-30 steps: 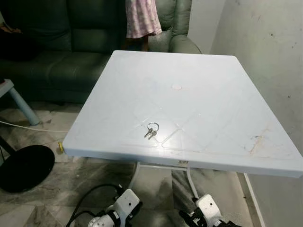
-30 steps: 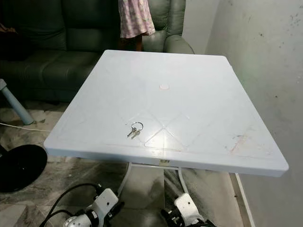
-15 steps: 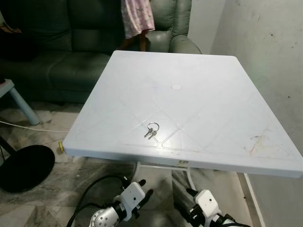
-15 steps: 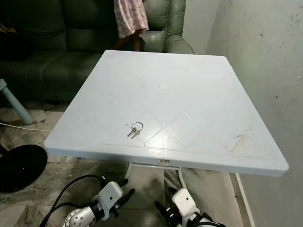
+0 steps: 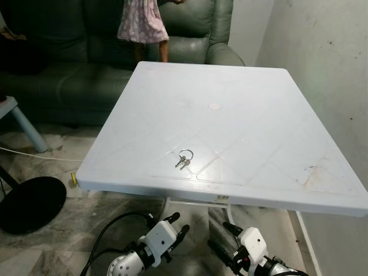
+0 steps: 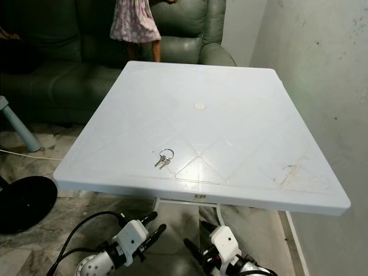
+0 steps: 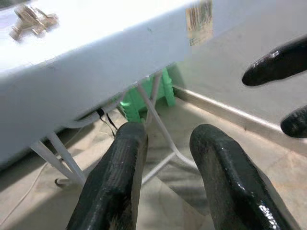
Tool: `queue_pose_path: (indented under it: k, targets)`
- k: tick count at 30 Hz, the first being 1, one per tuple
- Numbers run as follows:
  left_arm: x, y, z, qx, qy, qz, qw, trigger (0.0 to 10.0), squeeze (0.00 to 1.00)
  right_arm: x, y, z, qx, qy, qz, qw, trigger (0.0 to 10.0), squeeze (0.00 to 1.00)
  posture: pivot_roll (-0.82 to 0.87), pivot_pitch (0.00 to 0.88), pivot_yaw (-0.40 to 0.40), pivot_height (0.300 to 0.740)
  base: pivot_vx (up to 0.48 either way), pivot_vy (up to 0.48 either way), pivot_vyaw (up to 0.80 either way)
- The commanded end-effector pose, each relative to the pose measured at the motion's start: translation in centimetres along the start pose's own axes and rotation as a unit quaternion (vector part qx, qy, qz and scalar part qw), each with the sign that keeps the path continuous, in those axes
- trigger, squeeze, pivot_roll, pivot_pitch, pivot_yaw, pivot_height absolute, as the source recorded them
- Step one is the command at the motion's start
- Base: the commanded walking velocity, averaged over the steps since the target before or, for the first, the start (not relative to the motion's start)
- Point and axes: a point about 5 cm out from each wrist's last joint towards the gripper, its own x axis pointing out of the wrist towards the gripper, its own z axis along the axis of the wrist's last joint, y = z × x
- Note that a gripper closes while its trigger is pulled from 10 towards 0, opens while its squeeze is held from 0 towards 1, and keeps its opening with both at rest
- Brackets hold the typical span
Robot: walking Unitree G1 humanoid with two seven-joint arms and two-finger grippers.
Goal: Hang keys on a hook
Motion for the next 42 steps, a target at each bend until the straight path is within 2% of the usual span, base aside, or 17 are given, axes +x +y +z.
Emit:
queue_pose_path:
  k: [1, 6, 7, 13, 16, 23, 31, 39, 42]
  targets:
    - [0.5, 0.1, 1.0, 0.000, -0.015, -0.002, 1.000, 10.0, 0.00, 0.3, -0.2, 1.0, 0.000, -0.022, 0.014, 1.000, 10.0, 0.00, 0.13, 0.065, -0.050, 0.736, 0.000, 0.000, 0.00]
    - [0.6, 0.0, 1.3, 0.000, -0.017, -0.003, 1.000, 10.0, 0.00, 0.3, -0.4, 1.5, 0.000, -0.029, 0.018, 0.999, 10.0, 0.00, 0.12, 0.085, -0.052, 0.736, 0.000, 0.000, 0.00]
    - [0.5, 0.1, 1.1, 0.001, -0.020, -0.013, 1.000, 10.0, 0.00, 0.3, -0.5, 2.3, -0.006, -0.039, 0.036, 0.999, 10.0, 0.00, 0.12, 0.111, -0.051, 0.736, 0.000, 0.000, 0.00]
    - [0.3, 0.2, 1.2, 0.002, -0.028, -0.024, 0.999, 10.0, 0.00, 0.4, -0.4, 3.1, -0.007, -0.049, 0.055, 0.997, 10.0, 0.00, 0.12, 0.122, -0.053, 0.736, 0.000, 0.000, 0.00]
    - [0.3, 0.2, 1.6, 0.016, -0.038, -0.036, 0.998, 10.0, 0.00, 0.6, -0.2, 3.8, -0.015, -0.061, 0.068, 0.996, 10.0, 0.00, 0.12, 0.117, -0.053, 0.736, 0.000, 0.000, 0.00]
    - [0.7, 0.6, 2.5, 0.029, -0.063, -0.042, 0.997, 10.0, 0.00, 0.9, 0.0, 4.7, -0.014, -0.076, 0.083, 0.994, 10.0, 0.00, 0.12, 0.112, -0.052, 0.736, 0.000, 0.000, 0.00]
    - [1.1, 1.3, 4.7, 0.048, -0.115, -0.049, 0.991, 10.0, 0.00, 1.3, 0.1, 6.9, -0.020, -0.108, 0.089, 0.990, 10.0, 0.00, 0.13, 0.088, -0.056, 0.736, 0.000, 0.000, 0.00]
    - [1.0, 2.4, 8.0, 0.037, -0.175, -0.015, 0.984, 10.0, 0.00, 2.8, -0.8, 9.8, 0.023, -0.164, 0.059, 0.984, 10.0, 0.00, 0.14, 0.058, -0.067, 0.736, 0.000, 0.000, 0.00]
    - [1.0, 2.7, 8.3, 0.033, -0.180, -0.002, 0.983, 10.0, 0.00, 3.3, -1.2, 10.5, 0.042, -0.176, 0.046, 0.983, 10.0, 0.00, 0.14, 0.049, -0.076, 0.736, 0.000, 0.000, 0.00]
